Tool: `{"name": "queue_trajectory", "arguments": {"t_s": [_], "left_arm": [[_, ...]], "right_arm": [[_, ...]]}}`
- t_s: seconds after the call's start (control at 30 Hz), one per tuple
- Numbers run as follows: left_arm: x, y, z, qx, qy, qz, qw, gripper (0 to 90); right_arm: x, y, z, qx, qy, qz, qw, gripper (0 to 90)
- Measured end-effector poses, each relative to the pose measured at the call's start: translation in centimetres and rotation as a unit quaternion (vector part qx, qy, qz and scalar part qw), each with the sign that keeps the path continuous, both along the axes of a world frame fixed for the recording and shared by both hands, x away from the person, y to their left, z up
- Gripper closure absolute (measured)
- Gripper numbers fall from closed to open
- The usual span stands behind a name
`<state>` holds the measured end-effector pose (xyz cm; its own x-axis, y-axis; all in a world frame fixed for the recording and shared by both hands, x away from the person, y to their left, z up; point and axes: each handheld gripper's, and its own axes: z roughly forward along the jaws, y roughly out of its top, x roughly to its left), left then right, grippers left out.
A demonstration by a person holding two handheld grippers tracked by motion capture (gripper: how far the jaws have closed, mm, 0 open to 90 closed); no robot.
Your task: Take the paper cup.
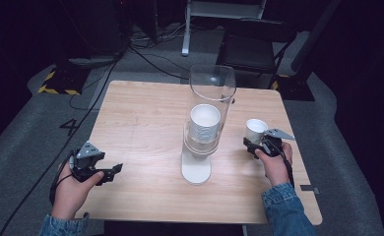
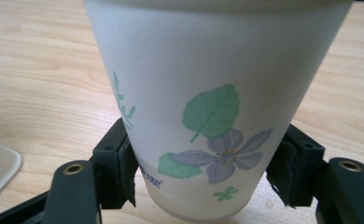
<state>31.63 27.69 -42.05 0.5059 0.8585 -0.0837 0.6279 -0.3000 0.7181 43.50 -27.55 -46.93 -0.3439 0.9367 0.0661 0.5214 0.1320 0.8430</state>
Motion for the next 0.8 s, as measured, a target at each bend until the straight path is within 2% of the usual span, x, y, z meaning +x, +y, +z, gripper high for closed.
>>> {"name": "queue_trajectory", "arguments": {"t_s": [0.2,0.5,0.8], "left_arm": [[0.0,-0.1,-0.1,0.000,0.001,0.000,1.0000,22.1],[0.1,-0.2,-0.1,-0.001,0.003,-0.002,1.0000,22.1],[0.2,-0.3,-0.2,-0.001,0.002,-0.003,1.0000,22.1]], "right_arm": [[0.4,-0.2,-0.7,-0.008,0.017,-0.001,0.9998,34.3],[0.6,-0.4,-1.5,-0.008,0.032,0.001,0.9994,34.0],[0.7,-0.4,-2.3,-0.022,0.048,0.009,0.9986,33.8]]}}
